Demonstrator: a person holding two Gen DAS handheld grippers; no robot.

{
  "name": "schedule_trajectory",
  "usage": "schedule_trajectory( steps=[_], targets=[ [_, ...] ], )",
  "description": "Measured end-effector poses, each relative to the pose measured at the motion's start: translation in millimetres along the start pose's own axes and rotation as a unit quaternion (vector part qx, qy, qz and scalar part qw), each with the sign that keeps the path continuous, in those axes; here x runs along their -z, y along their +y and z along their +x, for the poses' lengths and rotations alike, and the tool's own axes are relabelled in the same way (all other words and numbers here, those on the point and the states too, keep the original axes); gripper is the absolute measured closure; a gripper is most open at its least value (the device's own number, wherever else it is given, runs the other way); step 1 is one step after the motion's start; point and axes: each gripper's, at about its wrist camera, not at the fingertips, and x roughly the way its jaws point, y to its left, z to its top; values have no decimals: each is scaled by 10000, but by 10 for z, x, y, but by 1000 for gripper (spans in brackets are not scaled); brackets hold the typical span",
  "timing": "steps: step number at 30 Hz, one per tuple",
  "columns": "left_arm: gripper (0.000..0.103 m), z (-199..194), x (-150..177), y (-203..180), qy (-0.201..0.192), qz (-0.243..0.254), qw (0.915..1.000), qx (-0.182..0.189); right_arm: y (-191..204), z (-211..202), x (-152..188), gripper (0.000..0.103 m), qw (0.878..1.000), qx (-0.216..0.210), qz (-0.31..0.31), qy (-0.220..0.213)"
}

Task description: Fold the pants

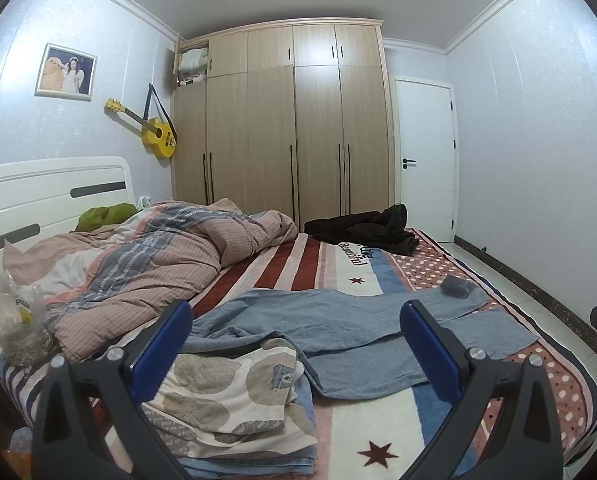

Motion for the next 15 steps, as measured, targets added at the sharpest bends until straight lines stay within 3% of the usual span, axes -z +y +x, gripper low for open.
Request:
schedule_trajectory(
  steps=[15],
  targets=[
    [1, 37, 26, 27, 62, 9, 10000, 6, 38, 29, 33, 0, 10000, 6, 0, 30]
  ],
)
